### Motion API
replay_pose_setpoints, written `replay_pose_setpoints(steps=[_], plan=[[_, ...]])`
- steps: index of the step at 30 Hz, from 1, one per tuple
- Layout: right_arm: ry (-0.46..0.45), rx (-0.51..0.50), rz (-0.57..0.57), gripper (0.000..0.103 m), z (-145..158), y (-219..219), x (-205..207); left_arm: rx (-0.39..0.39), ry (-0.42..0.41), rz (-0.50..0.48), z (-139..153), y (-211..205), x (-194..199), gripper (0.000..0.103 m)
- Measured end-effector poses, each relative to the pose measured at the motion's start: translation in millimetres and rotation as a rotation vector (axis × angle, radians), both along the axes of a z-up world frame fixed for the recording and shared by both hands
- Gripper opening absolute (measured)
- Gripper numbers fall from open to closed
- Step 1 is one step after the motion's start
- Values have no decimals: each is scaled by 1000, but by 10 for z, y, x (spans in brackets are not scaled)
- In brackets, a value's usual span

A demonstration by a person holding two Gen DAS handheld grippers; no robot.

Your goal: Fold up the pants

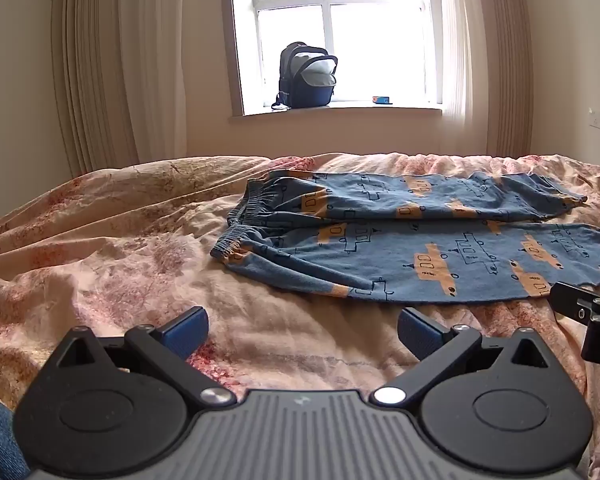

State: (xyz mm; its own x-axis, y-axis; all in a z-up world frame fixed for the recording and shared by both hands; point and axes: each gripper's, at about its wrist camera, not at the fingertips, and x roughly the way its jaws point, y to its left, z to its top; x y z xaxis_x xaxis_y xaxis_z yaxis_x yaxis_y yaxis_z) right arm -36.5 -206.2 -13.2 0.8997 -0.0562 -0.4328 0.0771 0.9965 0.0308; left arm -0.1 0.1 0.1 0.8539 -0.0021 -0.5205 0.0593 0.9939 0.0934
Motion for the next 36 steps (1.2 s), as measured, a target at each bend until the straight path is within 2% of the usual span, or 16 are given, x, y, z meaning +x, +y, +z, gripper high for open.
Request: replay_pose_setpoints(steps=[36], plan=[[6, -4, -2, 103, -13, 12, 8, 8, 5, 1, -5, 30, 7, 103]])
